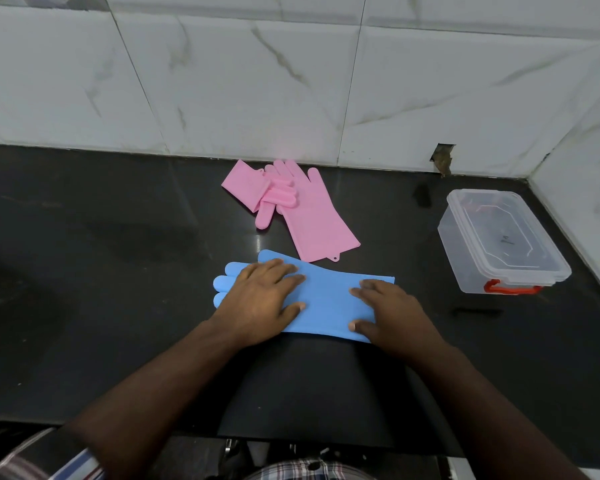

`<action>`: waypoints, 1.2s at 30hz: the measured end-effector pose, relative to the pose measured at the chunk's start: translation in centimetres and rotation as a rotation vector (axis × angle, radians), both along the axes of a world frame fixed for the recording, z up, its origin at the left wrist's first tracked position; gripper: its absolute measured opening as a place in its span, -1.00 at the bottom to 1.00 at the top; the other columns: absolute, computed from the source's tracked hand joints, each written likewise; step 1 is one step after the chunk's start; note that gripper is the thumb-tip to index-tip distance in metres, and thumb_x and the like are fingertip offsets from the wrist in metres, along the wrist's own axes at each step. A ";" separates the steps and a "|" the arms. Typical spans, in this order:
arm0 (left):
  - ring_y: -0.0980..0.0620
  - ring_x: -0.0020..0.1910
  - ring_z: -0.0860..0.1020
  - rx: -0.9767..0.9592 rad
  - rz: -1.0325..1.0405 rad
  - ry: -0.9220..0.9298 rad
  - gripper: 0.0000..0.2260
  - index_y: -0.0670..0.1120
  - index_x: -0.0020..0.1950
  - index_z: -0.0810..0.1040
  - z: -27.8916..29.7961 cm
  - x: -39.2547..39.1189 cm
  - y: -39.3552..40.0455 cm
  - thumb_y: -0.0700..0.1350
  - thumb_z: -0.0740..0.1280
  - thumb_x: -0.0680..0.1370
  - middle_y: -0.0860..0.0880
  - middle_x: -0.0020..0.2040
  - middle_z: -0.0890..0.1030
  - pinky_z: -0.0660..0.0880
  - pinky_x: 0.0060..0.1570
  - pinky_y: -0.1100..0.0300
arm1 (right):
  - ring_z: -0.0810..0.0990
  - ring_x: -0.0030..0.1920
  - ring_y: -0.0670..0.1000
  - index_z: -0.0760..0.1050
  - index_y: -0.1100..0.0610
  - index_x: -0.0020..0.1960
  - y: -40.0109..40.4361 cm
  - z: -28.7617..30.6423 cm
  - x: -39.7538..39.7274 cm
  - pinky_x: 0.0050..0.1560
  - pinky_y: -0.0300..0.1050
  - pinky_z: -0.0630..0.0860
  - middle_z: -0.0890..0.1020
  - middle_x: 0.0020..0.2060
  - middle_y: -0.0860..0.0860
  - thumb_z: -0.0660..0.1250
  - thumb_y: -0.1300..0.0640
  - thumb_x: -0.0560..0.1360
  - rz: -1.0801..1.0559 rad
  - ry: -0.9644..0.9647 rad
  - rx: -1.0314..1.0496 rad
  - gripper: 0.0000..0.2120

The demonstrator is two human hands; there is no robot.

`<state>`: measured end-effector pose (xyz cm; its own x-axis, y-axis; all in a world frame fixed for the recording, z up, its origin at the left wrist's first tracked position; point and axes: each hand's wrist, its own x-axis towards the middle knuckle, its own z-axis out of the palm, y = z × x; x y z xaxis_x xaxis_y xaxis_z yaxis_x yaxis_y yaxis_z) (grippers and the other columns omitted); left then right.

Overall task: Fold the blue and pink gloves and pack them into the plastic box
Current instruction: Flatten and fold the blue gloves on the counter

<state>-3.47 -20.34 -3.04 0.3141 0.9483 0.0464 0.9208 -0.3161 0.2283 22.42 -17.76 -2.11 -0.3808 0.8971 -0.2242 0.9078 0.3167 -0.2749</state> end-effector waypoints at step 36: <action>0.02 0.61 -0.24 -0.201 -0.067 0.210 -0.28 0.14 0.63 -0.16 -1.6 1.5 2.2 0.43 -0.12 0.55 0.08 0.65 -0.13 -0.28 0.53 -0.20 | 0.59 -0.01 0.05 0.61 0.10 0.10 6.4 0.4 2.8 -0.11 -0.20 0.44 0.63 -0.01 0.05 0.39 0.06 0.48 -0.227 0.038 -0.089 -0.78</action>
